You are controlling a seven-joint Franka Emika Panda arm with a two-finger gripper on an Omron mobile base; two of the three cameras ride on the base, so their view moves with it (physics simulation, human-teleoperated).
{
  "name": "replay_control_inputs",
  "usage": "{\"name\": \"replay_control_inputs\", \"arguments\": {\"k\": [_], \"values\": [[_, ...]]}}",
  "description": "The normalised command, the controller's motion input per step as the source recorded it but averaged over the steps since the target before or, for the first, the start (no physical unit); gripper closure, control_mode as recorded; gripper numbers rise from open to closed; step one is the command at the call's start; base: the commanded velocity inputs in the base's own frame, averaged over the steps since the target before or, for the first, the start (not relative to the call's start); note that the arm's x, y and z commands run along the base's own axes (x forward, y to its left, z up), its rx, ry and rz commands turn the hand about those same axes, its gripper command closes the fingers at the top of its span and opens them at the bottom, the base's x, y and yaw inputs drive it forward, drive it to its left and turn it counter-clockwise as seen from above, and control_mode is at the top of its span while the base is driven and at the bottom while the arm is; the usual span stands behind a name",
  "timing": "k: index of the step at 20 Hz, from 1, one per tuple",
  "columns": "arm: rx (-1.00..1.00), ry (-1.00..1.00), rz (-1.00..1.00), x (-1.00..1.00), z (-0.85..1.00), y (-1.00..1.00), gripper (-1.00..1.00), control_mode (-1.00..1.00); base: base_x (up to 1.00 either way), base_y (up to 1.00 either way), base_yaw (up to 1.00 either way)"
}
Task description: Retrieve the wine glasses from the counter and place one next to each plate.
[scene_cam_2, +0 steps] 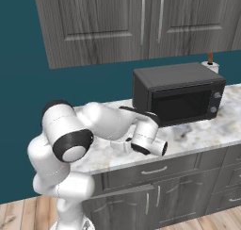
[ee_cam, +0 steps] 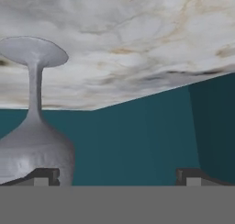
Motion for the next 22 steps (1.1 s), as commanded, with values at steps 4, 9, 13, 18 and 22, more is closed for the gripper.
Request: {"name": "replay_control_inputs", "arguments": {"k": [4,9,13,18,22], "values": [[0.0,0.0,0.0,0.12,-0.11,0.03,-1.0,-1.0,0.0,0.0,0.0],[0.0,0.0,0.0,0.14,-0.11,0.17,-1.0,-1.0,0.0,0.0,0.0],[0.0,0.0,0.0,0.16,-0.09,0.14,-1.0,-1.0,0.0,0.0,0.0],[0.01,0.0,0.0,0.09,-0.15,0.0,-1.0,-1.0,0.0,0.0,0.0],[0.04,0.0,0.0,0.0,-0.18,-0.2,-1.0,-1.0,0.0,0.0,0.0]]}}
